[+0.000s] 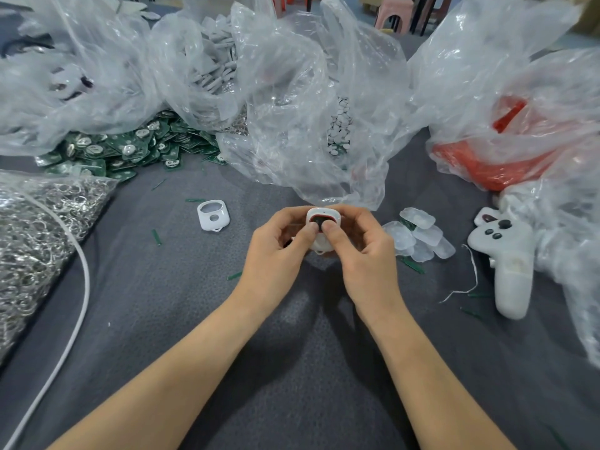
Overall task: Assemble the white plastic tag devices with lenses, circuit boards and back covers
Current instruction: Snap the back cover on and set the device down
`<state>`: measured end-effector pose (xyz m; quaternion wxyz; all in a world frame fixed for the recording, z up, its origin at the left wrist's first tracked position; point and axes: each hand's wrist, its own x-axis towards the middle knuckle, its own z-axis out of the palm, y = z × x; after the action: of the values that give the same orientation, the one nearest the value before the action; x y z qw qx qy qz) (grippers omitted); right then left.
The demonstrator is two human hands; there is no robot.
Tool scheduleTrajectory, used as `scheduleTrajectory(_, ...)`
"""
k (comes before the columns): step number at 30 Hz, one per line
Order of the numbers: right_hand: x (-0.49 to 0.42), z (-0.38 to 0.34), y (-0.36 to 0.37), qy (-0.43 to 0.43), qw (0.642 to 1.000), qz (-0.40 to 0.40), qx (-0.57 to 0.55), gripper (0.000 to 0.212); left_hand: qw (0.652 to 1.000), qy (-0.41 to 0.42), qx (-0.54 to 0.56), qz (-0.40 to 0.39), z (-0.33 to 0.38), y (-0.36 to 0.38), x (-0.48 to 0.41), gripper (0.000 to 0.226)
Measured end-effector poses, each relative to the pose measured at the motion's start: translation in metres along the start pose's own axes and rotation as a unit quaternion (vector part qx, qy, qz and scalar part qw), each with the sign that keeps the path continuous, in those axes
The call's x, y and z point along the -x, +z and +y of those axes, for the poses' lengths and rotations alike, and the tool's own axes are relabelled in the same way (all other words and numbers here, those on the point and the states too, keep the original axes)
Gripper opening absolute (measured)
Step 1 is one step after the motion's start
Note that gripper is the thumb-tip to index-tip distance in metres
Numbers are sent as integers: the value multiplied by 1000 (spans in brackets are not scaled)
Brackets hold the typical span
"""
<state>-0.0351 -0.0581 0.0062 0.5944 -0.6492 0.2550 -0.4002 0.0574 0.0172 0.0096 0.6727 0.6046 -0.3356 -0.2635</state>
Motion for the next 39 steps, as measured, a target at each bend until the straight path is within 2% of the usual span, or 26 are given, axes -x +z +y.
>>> scheduleTrajectory(3, 0, -1, -1, 15, 1000, -6, -20, 12, 1000, -9, 11, -11, 0, 0, 0, 20)
scheduleTrajectory(6, 1, -1, -3, 33, 999, -29, -28, 8, 999, -20, 33, -13, -2, -2, 0, 9)
scheduleTrajectory(9, 1, -2, -2, 42, 998, -37, -42, 8, 999, -16, 43, -15, -5, -4, -1, 12)
scheduleTrajectory(13, -1, -3, -2, 49, 996, -27, -62, 13, 997, -24, 72, -24, -7, -5, -2, 12)
scheduleTrajectory(16, 0, -4, -3, 52, 995, -47, -77, 18, 994, -41, 95, -19, -8, -5, -4, 13)
scheduleTrajectory(21, -1, -4, 0, 61, 995, -59, -44, 31, 995, -41, 91, -9, -7, -7, -5, 10)
scheduleTrajectory(23, -2, -2, 0, 76, 995, -44, -43, 30, 998, -23, 61, -14, -6, -6, -4, 3)
scheduleTrajectory(26, -2, -1, 0, 102, 992, -38, -57, 27, 1000, 1, -8, -7, -5, -6, -3, 5)
scheduleTrajectory(32, -2, -5, -8, 131, 983, -100, -84, 29, 999, 13, -38, 11, -4, -7, 1, 11)
scheduleTrajectory(35, 0, -6, -8, 116, 985, -115, -52, 30, 991, 46, -111, 56, -4, -9, 4, 22)
scheduleTrajectory(37, 1, -6, -7, 92, 994, -64, -15, 31, 973, 75, -208, 74, -5, -11, 4, 24)
scheduleTrajectory(39, 0, -7, -9, 62, 997, 28, 38, 29, 939, 85, -325, 74, -7, -12, 2, 27)
